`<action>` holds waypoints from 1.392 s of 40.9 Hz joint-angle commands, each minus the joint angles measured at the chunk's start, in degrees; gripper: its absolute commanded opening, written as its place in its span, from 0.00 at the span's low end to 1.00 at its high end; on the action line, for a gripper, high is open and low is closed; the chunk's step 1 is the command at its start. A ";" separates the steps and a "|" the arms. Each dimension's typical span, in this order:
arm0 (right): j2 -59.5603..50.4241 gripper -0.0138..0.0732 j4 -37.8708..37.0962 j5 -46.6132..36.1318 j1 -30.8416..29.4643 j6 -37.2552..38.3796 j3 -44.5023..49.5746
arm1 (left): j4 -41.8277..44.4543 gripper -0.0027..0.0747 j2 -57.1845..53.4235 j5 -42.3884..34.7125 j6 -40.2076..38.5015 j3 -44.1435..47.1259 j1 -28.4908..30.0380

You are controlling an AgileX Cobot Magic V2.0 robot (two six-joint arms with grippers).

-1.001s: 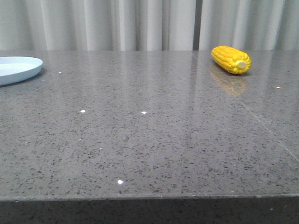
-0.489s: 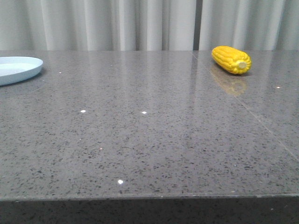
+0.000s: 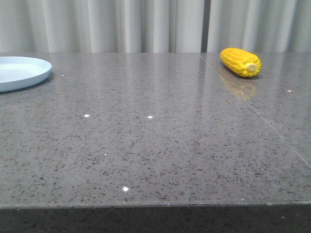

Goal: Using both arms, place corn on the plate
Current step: 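Push the plate with the left gripper toward the table center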

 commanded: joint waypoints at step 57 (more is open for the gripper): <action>0.45 0.73 0.00 -4.05 0.09 -0.63 -1.92 | -2.65 0.01 0.10 1.22 -12.75 -9.17 -31.83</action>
